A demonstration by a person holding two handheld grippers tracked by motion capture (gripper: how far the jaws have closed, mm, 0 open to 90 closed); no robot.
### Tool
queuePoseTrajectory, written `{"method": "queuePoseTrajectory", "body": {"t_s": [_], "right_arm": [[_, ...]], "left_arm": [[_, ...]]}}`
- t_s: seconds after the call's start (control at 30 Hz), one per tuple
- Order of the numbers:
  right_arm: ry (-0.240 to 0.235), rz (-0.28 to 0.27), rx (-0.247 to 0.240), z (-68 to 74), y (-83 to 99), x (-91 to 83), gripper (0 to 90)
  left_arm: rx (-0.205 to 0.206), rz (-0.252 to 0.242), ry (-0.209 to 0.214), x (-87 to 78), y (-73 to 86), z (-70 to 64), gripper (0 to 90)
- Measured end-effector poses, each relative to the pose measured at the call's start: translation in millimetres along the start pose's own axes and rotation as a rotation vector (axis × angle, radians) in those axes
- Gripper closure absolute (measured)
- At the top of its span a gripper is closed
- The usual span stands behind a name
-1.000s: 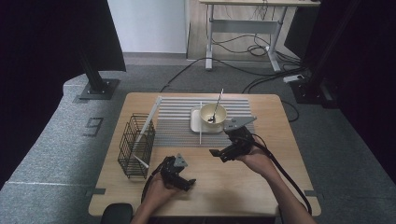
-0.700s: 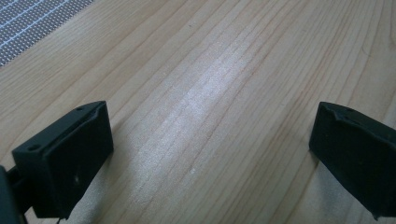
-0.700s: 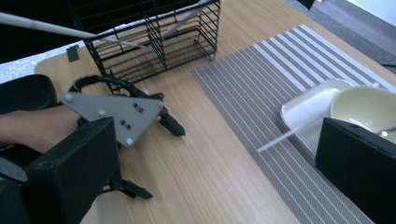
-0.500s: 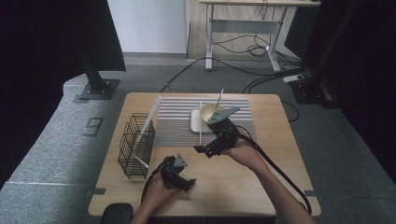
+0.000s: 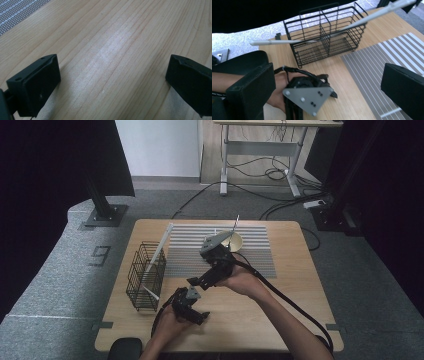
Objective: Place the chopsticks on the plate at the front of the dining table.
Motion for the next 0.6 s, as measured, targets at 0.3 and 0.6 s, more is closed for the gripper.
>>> {"method": "queuePoseTrajectory", "body": {"t_s": [0.3,0.6], "right_arm": [[-0.047,0.012,-0.043,18.6,-20.9,21.0,0.0],[-0.093,0.03,-0.072,36.9,-31.5,41.7,0.0]], "left_arm": [[-0.001,0.0,0.001,0.0,0.0,0.0,0.0],[-0.001,0.0,0.0,0.1,0.0,-0.1,0.0]]}}
Point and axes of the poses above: each handheld gripper's, and its own axes: x roughly forward along the jaws, y roughly out of its underside, z roughly to its left, the point moved 6 cm from there along x, roughly forward along the jaws, and after that the axes turned 5 degrees about -x, right-handed, at the moved point
